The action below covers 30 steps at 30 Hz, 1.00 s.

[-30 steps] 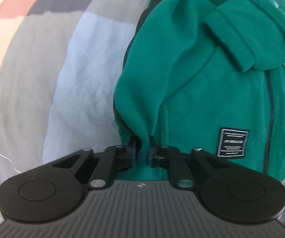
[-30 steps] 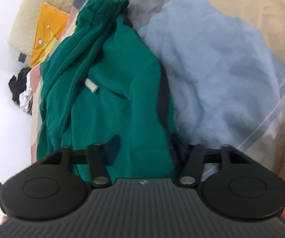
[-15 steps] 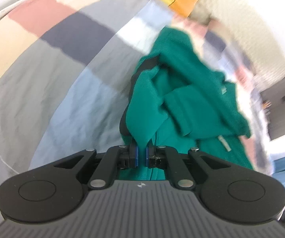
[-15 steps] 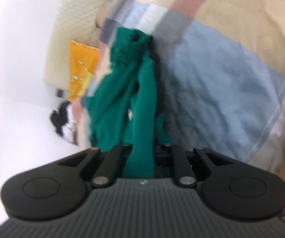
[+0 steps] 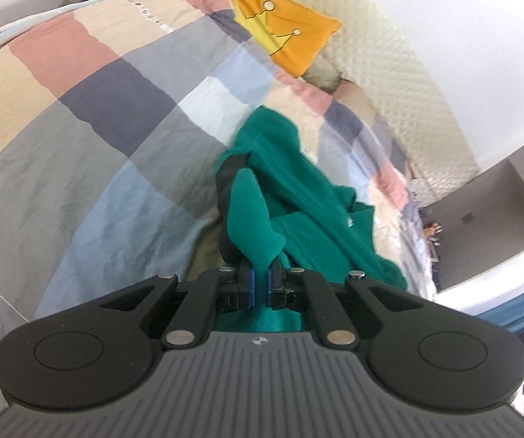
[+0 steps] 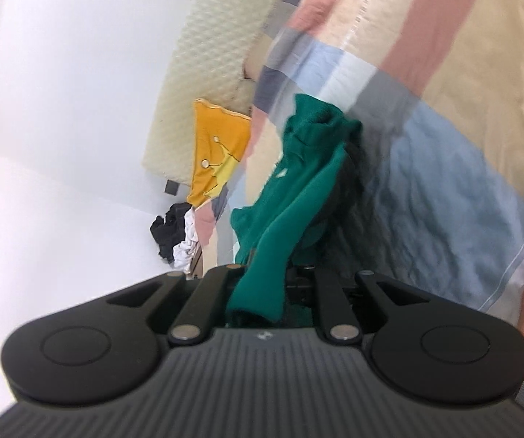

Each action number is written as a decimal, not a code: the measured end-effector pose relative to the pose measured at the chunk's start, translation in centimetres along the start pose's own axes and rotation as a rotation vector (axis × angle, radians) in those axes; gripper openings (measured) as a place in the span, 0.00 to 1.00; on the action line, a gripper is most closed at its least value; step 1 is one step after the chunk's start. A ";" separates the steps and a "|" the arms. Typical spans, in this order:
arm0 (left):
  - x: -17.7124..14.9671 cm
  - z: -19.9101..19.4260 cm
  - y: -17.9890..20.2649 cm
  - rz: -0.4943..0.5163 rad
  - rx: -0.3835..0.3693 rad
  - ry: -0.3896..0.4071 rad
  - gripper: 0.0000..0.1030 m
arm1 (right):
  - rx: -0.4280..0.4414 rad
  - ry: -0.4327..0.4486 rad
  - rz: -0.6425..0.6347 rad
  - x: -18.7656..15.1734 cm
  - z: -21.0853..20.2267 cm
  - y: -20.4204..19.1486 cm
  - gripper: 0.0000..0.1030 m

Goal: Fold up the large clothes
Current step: 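Lift the hem with both grippers and fold it up toward the hood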

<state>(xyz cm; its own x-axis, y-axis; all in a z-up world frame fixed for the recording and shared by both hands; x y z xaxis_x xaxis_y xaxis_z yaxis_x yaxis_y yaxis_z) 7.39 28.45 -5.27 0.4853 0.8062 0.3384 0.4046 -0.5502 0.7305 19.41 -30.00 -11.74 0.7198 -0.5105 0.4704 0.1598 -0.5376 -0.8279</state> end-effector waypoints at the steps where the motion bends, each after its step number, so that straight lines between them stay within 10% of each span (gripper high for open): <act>1: -0.2 -0.6 0.3 0.005 -0.011 0.001 0.06 | 0.006 0.000 -0.006 0.1 -0.6 -0.1 0.12; 20: -11.5 -13.0 1.6 -0.002 -0.201 -0.019 0.06 | 0.013 0.077 -0.199 -0.7 -15.3 -4.3 0.12; 30: -5.5 -5.8 5.0 -0.053 -0.280 0.043 0.06 | -0.042 0.113 -0.121 5.9 -7.4 -3.8 0.12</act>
<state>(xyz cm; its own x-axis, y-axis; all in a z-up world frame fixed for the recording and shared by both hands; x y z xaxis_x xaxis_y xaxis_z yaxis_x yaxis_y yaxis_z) 2.25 22.50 -0.06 0.4339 0.8437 0.3160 0.1956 -0.4306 0.8811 18.00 -35.94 -3.57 0.6159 -0.5118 0.5989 0.2105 -0.6257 -0.7511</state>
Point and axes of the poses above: each gripper's, at about its wrist camera, not at the fingertips, and z roughly the way its jaws point, y to its right, x to its top, the point moved 6 cm from there along z, roughly the way its jaws point, and after that the axes turned 11 degrees about -z, right-handed, at the moved point
